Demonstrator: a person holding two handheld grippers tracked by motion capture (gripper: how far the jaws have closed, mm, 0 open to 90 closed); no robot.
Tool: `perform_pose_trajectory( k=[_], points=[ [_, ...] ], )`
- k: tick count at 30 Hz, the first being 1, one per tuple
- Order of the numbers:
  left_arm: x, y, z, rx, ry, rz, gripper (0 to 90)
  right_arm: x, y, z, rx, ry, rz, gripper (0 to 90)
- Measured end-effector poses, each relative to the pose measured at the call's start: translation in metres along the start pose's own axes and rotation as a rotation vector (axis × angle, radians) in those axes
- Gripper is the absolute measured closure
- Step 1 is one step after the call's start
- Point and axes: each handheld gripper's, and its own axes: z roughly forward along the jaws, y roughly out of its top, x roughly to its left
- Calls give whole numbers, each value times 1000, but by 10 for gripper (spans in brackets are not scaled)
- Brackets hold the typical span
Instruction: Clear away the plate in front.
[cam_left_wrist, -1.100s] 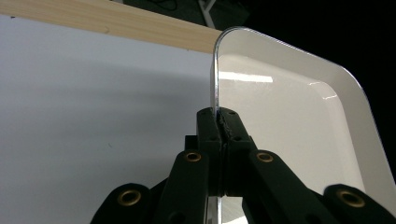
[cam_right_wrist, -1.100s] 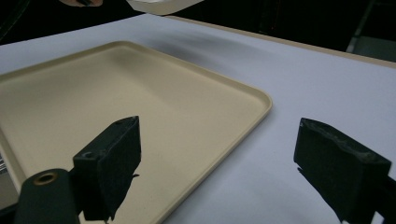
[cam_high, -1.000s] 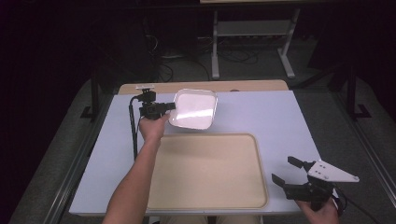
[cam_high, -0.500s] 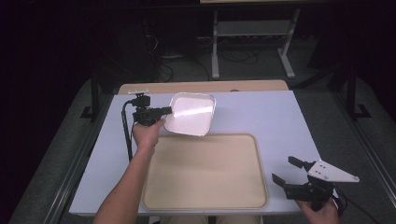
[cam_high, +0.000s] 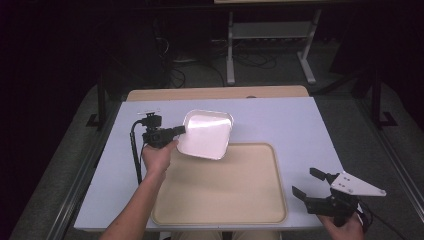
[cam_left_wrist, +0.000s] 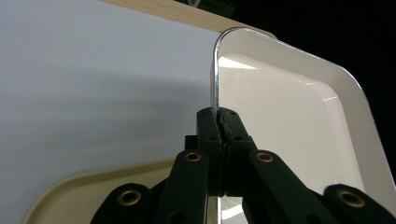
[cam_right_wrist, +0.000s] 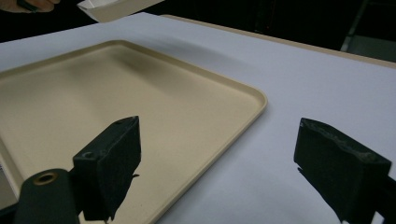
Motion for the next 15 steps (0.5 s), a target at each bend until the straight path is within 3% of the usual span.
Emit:
perform_pose_trajectory(
  k=[7, 15],
  points=[
    [-2, -14, -4, 15, -11, -1, 886, 1, 0, 0, 3, -1, -9, 138],
    [-2, -33, -9, 12, -12, -29, 887, 1, 0, 0, 3, -1, -8, 138]
  ],
)
